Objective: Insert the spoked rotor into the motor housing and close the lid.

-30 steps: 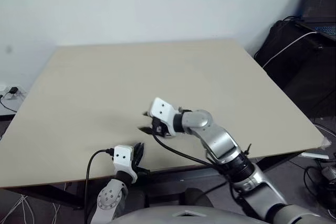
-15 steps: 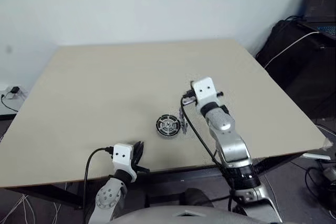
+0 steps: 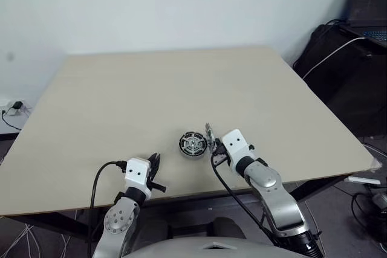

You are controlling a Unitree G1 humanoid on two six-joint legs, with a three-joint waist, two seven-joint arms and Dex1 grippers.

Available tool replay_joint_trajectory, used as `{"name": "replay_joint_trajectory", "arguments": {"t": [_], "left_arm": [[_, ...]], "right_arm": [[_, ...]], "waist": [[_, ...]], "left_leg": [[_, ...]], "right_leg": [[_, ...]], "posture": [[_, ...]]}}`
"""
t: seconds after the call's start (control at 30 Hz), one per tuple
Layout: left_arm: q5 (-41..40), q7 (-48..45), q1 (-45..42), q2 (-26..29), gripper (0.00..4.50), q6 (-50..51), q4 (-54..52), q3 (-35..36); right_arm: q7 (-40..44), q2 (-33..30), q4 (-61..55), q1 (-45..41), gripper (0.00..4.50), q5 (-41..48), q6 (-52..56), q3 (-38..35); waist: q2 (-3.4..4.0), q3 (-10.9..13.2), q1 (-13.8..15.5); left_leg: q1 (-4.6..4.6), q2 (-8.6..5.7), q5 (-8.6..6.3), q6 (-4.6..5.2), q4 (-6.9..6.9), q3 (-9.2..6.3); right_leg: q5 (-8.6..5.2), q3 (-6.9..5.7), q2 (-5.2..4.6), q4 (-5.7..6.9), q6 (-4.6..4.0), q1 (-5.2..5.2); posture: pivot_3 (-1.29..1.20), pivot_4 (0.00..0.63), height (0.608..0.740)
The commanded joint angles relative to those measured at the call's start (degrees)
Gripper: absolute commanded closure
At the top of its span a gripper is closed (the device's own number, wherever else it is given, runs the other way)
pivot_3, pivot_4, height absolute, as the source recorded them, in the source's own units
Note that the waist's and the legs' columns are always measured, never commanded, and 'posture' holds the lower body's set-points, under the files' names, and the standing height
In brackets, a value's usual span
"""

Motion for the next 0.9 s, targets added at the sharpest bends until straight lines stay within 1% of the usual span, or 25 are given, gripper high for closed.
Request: {"name": "replay_joint_trajectory", "arguments": {"t": [0.03,0.27,0.5,0.63,0.8,0.9], "left_arm": [[0.5,0.1,-0.6,0.2,4.08,-2.0,0.0,0.5],[0.3,-0.2,0.0,0.0,4.08,-1.7,0.3,0.5],[0.0,-0.4,0.4,0.0,4.08,-0.6,0.3,0.6],[-0.3,-0.6,0.7,0.0,4.08,-0.1,0.1,0.6],[-0.6,-0.8,0.8,0.1,4.08,0.4,-0.3,0.8],[-0.6,-0.9,0.8,0.2,4.08,0.8,-0.6,0.8]], "right_arm": [[0.8,-0.1,-1.4,-0.6,4.48,1.9,-2.2,-0.2],[1.4,0.6,3.2,-3.7,4.48,2.5,-4.4,1.2],[2.1,2.6,10.6,-7.5,4.48,2.6,-7.3,3.8],[4.1,3.1,14.8,-9.2,4.48,3.1,-9.2,5.2],[5.1,4.0,21.1,-11.5,4.48,3.1,-11.3,5.8],[4.4,4.4,24.3,-13.3,4.48,2.3,-10.4,5.5]], "waist": [[-0.02,0.0,0.0],[-0.08,0.0,-0.1],[-0.08,0.0,-0.1],[-0.08,0.0,-0.1],[-0.08,0.0,-0.1],[-0.07,0.0,-0.1]], "left_leg": [[-0.01,-0.01,0.0,0.0,0.0,0.01],[-0.02,0.02,-0.01,-0.01,-0.02,0.01],[-0.02,0.02,0.0,-0.01,-0.03,0.0],[-0.02,0.01,0.0,0.0,-0.03,0.01],[-0.01,0.02,-0.01,-0.01,-0.03,0.0],[-0.01,0.02,0.0,-0.01,-0.02,0.0]], "right_leg": [[0.01,0.01,-0.01,-0.03,0.01,0.0],[0.01,0.01,0.0,-0.01,0.02,-0.03],[0.01,0.0,0.0,-0.01,0.01,-0.04],[0.02,0.02,-0.01,-0.03,0.01,-0.03],[0.02,0.01,-0.01,0.0,0.01,-0.03],[0.02,0.02,-0.01,0.01,0.01,-0.03]], "posture": [[0.0,0.0,0.74],[0.0,0.0,0.74],[0.0,0.0,0.74],[0.0,0.0,0.74],[0.0,0.0,0.74],[0.0,0.0,0.74]]}}
